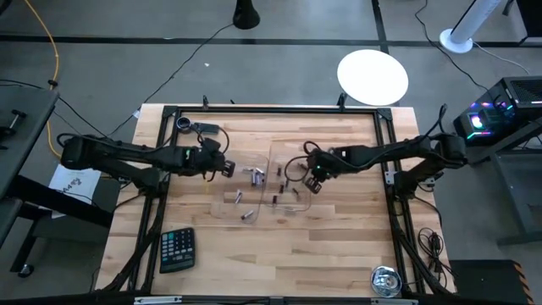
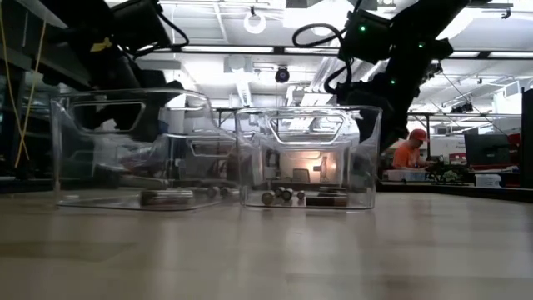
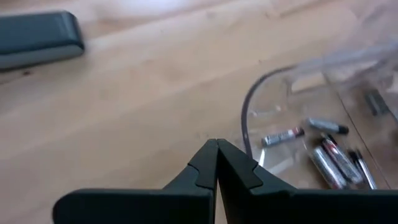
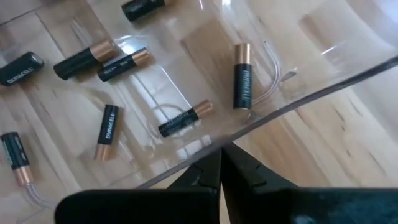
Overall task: Sort batteries
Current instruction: Move the transparent bins to the center of the table
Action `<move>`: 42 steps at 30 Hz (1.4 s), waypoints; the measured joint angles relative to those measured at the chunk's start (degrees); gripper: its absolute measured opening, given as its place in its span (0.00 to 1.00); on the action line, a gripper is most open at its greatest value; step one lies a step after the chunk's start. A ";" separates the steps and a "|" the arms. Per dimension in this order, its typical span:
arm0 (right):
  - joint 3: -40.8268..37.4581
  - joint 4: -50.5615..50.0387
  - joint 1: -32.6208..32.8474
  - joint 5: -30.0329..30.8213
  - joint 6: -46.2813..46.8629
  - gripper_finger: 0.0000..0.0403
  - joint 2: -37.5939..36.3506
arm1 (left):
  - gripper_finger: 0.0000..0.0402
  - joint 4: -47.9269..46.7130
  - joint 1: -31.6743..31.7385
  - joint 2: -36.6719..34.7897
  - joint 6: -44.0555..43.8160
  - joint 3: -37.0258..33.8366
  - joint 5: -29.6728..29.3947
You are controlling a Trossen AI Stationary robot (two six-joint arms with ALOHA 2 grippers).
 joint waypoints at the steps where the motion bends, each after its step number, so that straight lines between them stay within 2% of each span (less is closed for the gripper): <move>1: 0.00 0.54 -0.10 -0.16 -0.56 0.00 0.03 | 0.00 0.12 0.40 0.00 -0.02 0.00 -0.70; 5: 0.00 1.77 -0.32 -1.28 -3.32 0.00 0.06 | 0.00 1.19 2.31 0.00 0.05 0.00 -3.57; 10: 0.07 -3.61 -0.29 -1.45 -1.22 0.00 -0.82 | 0.00 0.80 3.29 -1.40 1.24 0.00 -2.45; 15: 0.09 -9.52 -0.29 0.03 -0.33 0.00 -3.73 | 0.00 -3.92 2.99 -6.31 5.81 0.01 -1.02; 16: 0.09 -10.71 -0.29 0.03 0.06 0.00 -4.42 | 0.00 -5.34 2.68 -7.78 6.55 0.02 1.08; 18: 0.09 -12.43 -0.29 0.06 1.00 0.00 -5.65 | 0.00 -10.02 1.53 -10.58 7.16 0.02 9.15; 22: 0.09 -14.06 -0.25 0.06 1.94 0.00 -7.15 | 0.00 -19.71 -4.39 -12.89 -2.72 0.02 29.03; 24: 0.07 -14.48 -0.25 0.06 2.62 0.00 -7.17 | 0.00 -21.79 -10.09 -12.99 -8.04 0.01 34.29; 26: 0.07 -14.35 -0.25 0.07 2.62 0.00 -7.19 | 0.00 -23.28 -15.79 -12.62 -13.90 0.02 36.84; 32: 0.04 -14.20 -0.25 1.30 2.54 0.00 -7.19 | 0.00 -27.87 -28.51 -8.64 -28.13 0.00 39.11; 37: 0.00 -14.14 -0.25 1.88 2.32 0.00 -7.19 | 0.00 -11.93 -33.54 -3.10 -27.58 0.02 37.97; 42: 0.00 -13.79 -0.25 2.00 2.28 0.00 -7.19 | 0.00 -6.59 -32.36 3.18 -25.87 0.02 32.84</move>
